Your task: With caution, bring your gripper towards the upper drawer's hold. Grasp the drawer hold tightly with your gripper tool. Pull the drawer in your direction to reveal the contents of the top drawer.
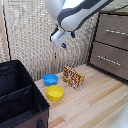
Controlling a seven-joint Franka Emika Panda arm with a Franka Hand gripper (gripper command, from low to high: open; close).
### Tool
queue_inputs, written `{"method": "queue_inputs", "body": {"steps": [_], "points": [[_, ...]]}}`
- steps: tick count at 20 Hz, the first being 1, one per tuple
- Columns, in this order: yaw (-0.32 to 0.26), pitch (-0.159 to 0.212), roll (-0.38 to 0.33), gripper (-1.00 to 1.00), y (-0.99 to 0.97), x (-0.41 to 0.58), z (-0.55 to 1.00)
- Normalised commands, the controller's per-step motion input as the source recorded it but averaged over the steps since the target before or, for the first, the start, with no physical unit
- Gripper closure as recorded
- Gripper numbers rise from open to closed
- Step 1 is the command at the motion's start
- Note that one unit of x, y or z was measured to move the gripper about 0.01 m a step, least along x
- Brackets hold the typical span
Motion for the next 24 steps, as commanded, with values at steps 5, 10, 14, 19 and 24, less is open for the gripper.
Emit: {"method": "queue_inputs", "body": {"steps": [5,10,14,19,24], "points": [[-0.056,0.059,-0.303,-1.0,-0.24,-0.093,0.2],[0.0,0.004,-0.23,-1.0,-0.69,0.002,-0.02],[0.017,0.0,-0.186,-1.0,-0.85,0.089,-0.16],[0.014,0.0,-0.201,-1.0,-0.82,0.09,-0.11],[0.006,0.0,-0.312,-1.0,-0.61,0.073,-0.07]]}}
